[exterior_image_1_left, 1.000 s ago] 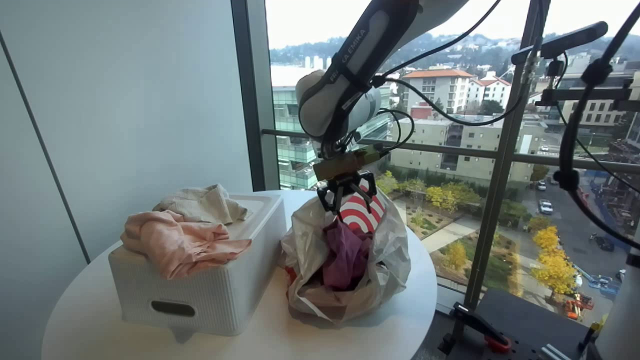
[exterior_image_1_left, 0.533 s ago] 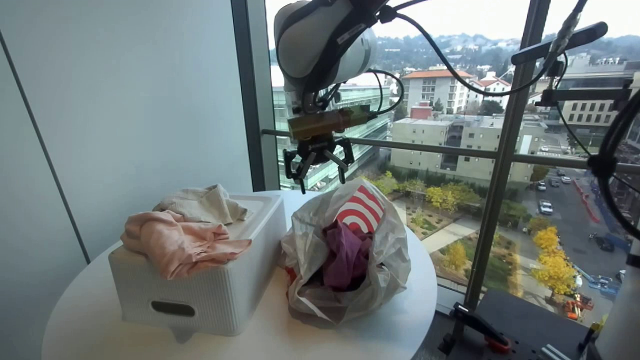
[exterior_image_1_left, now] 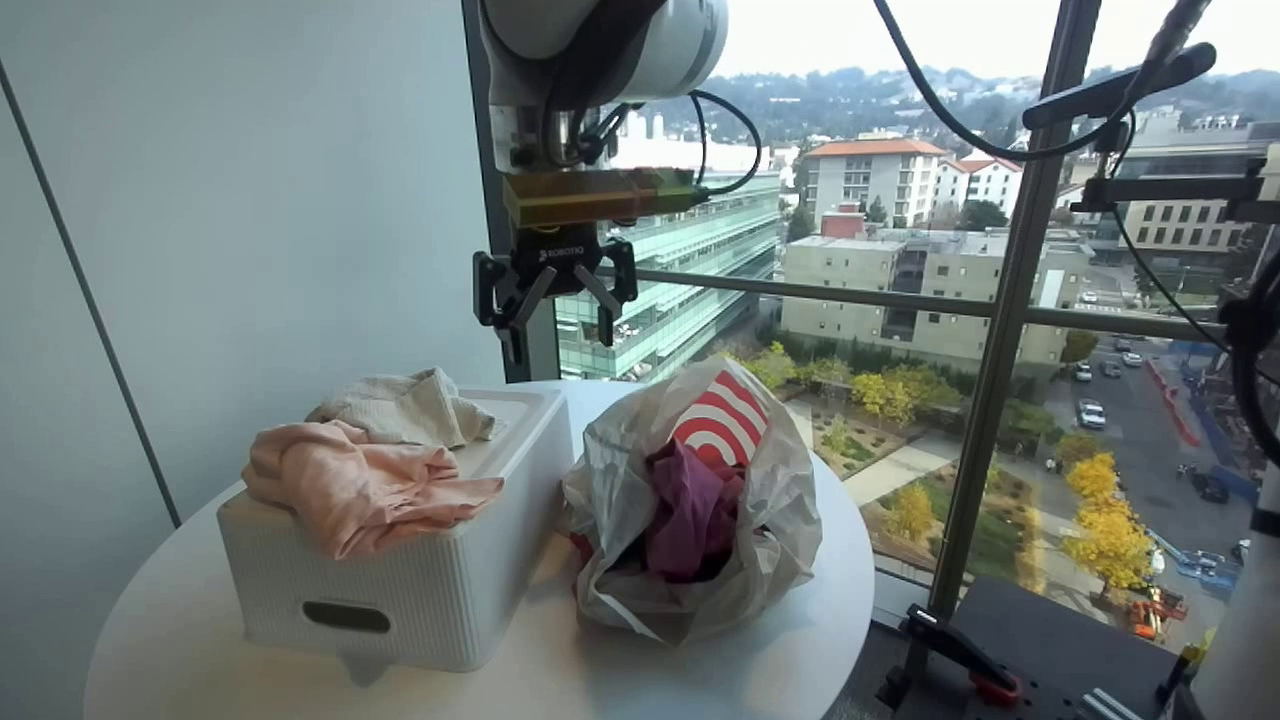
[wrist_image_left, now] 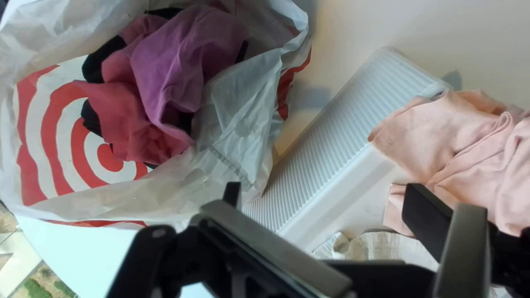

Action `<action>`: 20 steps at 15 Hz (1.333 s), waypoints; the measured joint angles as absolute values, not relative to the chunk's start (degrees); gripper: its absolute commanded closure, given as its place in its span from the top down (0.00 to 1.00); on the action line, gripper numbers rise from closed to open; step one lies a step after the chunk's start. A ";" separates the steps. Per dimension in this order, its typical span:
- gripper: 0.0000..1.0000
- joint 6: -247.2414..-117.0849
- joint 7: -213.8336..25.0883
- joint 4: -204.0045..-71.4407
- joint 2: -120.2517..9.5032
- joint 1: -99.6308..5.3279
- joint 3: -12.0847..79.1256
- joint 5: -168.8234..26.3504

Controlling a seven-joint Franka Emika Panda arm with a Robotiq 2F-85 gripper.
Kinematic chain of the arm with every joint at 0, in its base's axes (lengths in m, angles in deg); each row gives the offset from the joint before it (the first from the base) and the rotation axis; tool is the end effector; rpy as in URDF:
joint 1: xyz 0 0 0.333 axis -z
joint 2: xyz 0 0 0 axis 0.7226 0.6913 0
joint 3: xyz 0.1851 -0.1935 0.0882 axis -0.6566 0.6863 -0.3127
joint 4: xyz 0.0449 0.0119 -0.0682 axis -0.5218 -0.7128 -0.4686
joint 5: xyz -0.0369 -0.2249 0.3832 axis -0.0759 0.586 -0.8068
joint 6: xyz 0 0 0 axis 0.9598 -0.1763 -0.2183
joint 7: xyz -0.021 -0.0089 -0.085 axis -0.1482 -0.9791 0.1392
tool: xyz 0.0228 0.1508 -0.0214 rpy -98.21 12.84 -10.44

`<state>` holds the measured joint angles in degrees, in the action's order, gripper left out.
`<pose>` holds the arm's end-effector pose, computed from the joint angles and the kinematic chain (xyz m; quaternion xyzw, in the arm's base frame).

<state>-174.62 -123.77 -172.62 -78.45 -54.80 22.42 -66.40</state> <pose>0.5542 0.1450 0.3266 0.9891 -0.1213 0.0760 0.0347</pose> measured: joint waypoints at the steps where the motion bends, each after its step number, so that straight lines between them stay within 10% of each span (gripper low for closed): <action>1: 1.00 -174.69 -123.56 -172.70 -78.44 -54.74 22.54 -66.40; 20: 1.00 -180.66 -110.18 -143.40 -45.52 -59.23 20.13 -75.81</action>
<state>-180.66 -110.18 -143.40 -45.52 -59.23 20.13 -75.81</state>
